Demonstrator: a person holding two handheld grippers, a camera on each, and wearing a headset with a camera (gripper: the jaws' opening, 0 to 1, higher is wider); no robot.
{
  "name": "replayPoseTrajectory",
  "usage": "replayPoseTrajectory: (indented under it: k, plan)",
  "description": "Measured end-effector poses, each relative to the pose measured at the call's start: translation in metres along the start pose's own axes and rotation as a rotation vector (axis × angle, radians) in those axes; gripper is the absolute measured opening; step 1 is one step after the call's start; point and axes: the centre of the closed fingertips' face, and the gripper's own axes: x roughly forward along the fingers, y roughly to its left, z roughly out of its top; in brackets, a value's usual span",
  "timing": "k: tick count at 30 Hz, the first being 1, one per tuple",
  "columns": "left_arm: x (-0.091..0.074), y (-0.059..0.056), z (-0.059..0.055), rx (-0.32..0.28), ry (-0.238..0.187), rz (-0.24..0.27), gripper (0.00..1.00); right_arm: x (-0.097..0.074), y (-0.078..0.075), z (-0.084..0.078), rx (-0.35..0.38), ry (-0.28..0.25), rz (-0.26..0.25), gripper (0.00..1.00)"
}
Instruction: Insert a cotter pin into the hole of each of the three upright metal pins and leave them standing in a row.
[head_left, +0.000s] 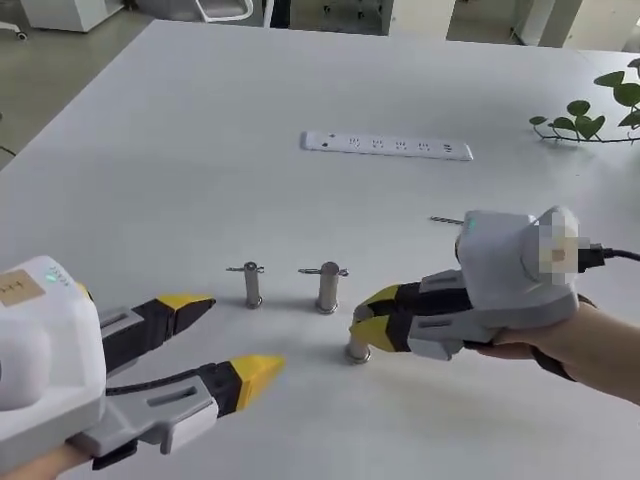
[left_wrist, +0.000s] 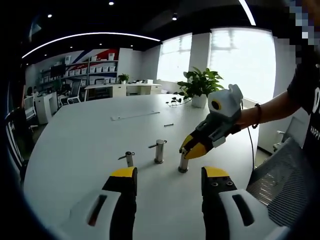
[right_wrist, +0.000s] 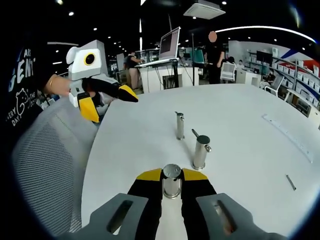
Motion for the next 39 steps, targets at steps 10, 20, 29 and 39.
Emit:
replayPoseTrajectory:
  k: [10,20,29,39]
  plan:
    - [0.003,-0.003,0.000,0.016,0.006,-0.012,0.51,0.004,0.000,0.004,-0.019,-0.023,-0.005,0.08]
    - [0.002,-0.001,-0.002,0.020,0.014,-0.013,0.51,0.003,0.002,0.003,-0.039,-0.020,0.001,0.10]
    - [0.002,0.000,-0.001,0.022,0.014,-0.011,0.51,-0.001,0.008,-0.002,0.008,-0.011,0.016,0.18]
    - [0.003,-0.001,0.001,0.031,0.013,-0.018,0.52,-0.026,-0.008,-0.002,0.094,0.016,0.004,0.27]
